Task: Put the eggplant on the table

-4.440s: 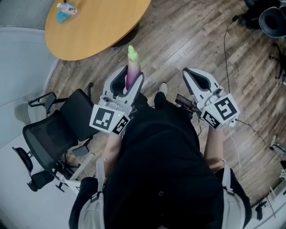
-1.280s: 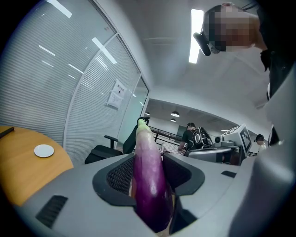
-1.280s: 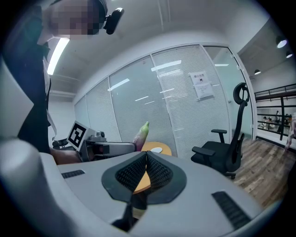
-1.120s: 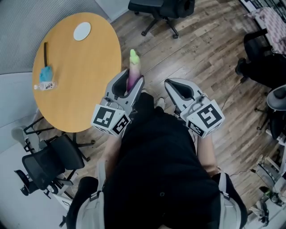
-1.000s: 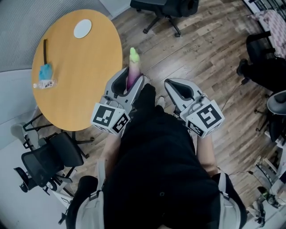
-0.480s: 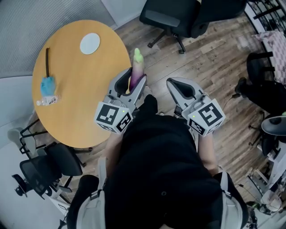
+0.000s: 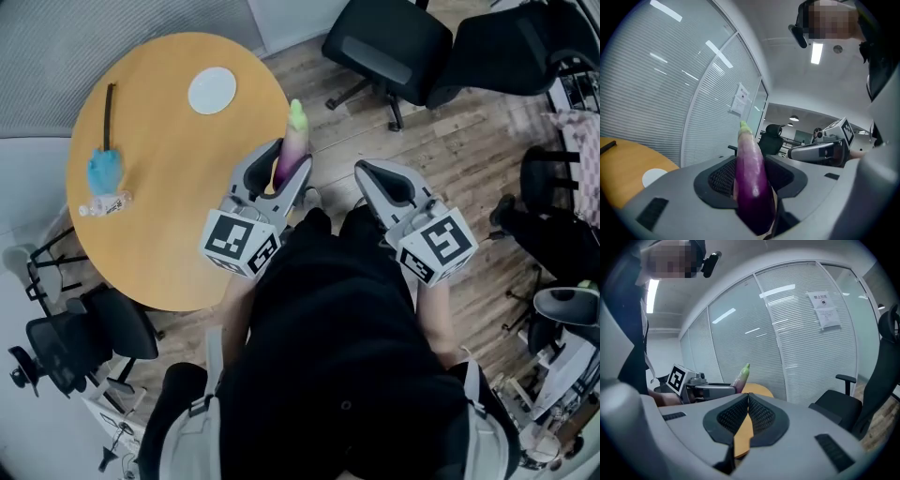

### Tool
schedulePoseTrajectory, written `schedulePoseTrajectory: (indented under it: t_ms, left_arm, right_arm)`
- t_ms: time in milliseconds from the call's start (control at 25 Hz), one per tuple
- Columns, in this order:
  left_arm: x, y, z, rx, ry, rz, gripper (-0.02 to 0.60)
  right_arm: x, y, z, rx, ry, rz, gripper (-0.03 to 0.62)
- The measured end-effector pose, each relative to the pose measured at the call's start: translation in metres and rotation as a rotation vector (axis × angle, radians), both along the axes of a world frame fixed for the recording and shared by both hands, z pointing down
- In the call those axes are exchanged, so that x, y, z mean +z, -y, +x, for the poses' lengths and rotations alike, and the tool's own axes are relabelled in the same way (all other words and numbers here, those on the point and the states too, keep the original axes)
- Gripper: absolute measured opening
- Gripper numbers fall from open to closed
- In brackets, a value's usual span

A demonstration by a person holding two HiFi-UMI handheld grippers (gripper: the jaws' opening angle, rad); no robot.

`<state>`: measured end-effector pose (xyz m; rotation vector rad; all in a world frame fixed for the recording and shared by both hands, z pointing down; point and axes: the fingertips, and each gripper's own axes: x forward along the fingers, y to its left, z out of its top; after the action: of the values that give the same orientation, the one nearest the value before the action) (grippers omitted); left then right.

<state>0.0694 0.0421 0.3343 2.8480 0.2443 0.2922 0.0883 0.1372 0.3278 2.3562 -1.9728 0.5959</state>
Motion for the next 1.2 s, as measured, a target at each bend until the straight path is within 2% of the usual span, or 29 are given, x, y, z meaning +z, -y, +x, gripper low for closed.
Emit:
schedulePoseTrajectory:
  t_ms: [200, 360, 720, 960, 1200]
  left_arm:
    - [0.009, 0.031, 0.000, -0.104, 0.019, -0.002, 0.207]
    - [0.018, 0.060, 0.003, -0.221, 0.042, -0.010, 0.207]
    - [0.027, 0.131, 0.013, -0.549, 0.171, -0.036, 0.207]
    - [0.029, 0.168, 0.029, -0.748, 0.213, -0.067, 0.207]
    - [0.037, 0.196, 0.048, -0.874, 0.266, -0.065, 0.207]
  right_arm:
    - [0.005, 0.030, 0.011, -0.099, 0.013, -0.009, 0.017]
    - [0.011, 0.062, 0.025, -0.211, 0.027, -0.020, 0.017]
    - [0.016, 0.168, 0.071, -0.551, 0.061, -0.020, 0.017]
    - [0.016, 0.225, 0.099, -0.739, 0.070, -0.023, 0.017]
    - [0.021, 0.257, 0.126, -0.863, 0.079, -0.052, 0.017]
